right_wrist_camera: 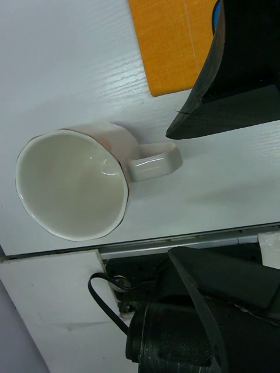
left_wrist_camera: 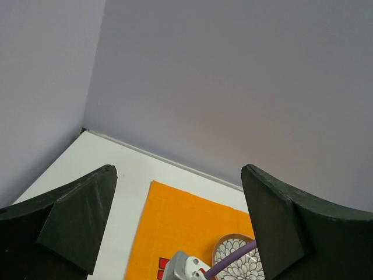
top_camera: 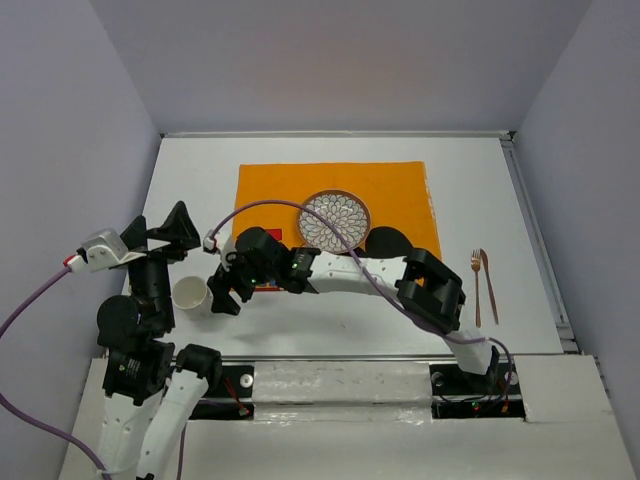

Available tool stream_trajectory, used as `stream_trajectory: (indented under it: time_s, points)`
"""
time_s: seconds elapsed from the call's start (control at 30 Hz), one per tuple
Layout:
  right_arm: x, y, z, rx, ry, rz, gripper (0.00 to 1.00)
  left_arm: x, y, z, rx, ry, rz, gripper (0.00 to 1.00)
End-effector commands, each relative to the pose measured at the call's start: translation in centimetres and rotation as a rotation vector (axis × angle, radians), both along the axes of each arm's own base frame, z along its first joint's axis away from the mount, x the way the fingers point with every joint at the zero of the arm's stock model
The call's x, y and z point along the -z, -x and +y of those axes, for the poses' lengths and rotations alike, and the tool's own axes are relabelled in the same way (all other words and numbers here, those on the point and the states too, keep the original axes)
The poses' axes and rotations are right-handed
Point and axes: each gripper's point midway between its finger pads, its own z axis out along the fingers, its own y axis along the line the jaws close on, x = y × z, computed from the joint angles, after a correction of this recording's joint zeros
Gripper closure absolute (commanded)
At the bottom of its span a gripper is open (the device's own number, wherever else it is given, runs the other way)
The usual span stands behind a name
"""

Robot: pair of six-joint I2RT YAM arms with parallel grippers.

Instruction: Set the dinner table for one person

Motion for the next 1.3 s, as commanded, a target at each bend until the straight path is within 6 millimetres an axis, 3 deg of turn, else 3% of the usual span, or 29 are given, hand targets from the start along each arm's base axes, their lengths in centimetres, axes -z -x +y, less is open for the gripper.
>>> stream_trajectory:
  time_s: [0.0,0.1,0.2,0.4,0.47,0.53,0.63,0.67,0.77,0.83,0.87,0.9,0.93,0.97,1.03,1.07,1.1,1.13,1.17,1.27]
  points:
    - [-0.4,-0.2,1.3,-0.048,-0.015,-0.03,0.23,-0.9,0.3,0.2,-0.007,-0.002,-0.045,0.01]
    - [1.3,-0.5,1.9,-0.046,0.018,-0.016,0.25,-1.0,0.3,0.0,0.003,-0.005,-0.047,0.01]
    - [1.8,-0.7,2.4,-0.047,0.025,-0.016,0.38,-1.0,0.3,-0.1,0.008,-0.009,-0.049,0.01]
    - [1.5,-0.7,3.0,-0.037,0.012,-0.037,0.85,-1.1,0.3,-0.4,0.024,-0.008,-0.053,0.01]
    - [0.6,-1.1,3.0,-0.015,-0.01,-0.052,1.0,-1.1,0.4,-0.4,0.028,-0.007,-0.057,0.01]
    - [-0.6,-1.6,3.1,0.016,-0.044,-0.066,1.0,-1.0,0.2,-0.5,0.032,-0.01,-0.053,0.01]
    - [-4.1,-2.9,2.9,0.102,-0.125,-0.118,1.0,-1.0,0.3,-0.6,0.034,-0.012,-0.054,0.01]
    - [-6.1,-4.1,2.3,0.177,-0.154,-0.156,1.0,-1.1,0.3,-0.6,0.035,-0.01,-0.055,0.01]
    - [-9.1,-6.2,0.5,0.288,-0.19,-0.223,1.0,-0.9,0.1,-0.7,0.04,-0.015,-0.049,0.01]
    - [-11.4,-9.8,-3.0,0.429,-0.201,-0.28,1.0,-0.9,0.1,-0.9,0.051,-0.015,-0.052,0.01]
    - [-10.6,-11.4,-4.9,0.495,-0.175,-0.285,1.0,-0.9,0.1,-1.0,0.057,-0.016,-0.052,0.01]
    - [-12.5,-12.6,-6.2,0.525,-0.203,-0.296,1.0,-0.9,0.1,-1.1,0.06,-0.018,-0.052,0.01]
    - [-11.3,-14.1,-8.4,0.588,-0.175,-0.291,1.0,-1.0,0.2,-1.2,0.067,-0.018,-0.054,0.01]
    - [-13.3,-16.8,-12.0,0.679,-0.197,-0.31,1.0,-0.9,0.1,-1.4,0.075,-0.019,-0.053,0.01]
    - [-13.9,-19.5,-17.4,0.823,-0.181,-0.335,1.0,-1.0,0.2,-1.9,0.105,-0.023,-0.06,0.01]
    - [-13.8,-20.8,-19.8,0.879,-0.169,-0.341,1.0,-1.0,0.1,-2.1,0.113,-0.025,-0.059,0.01]
    - [-13.6,-23.5,-23.6,0.97,-0.15,-0.35,1.0,-1.0,0.1,-2.3,0.123,-0.026,-0.06,0.01]
    - [-13.6,-24.8,-26.3,1.048,-0.136,-0.364,1.0,-1.1,0.2,-2.5,0.134,-0.028,-0.063,0.01]
    - [-12.8,-26.7,-30.7,1.146,-0.102,-0.372,1.0,-1.1,0.2,-2.9,0.154,-0.03,-0.065,0.01]
    - [-11.3,-29.1,-36.9,1.3,-0.048,-0.39,1.0,-1.3,0.3,-3.7,0.192,-0.035,-0.073,0.01]
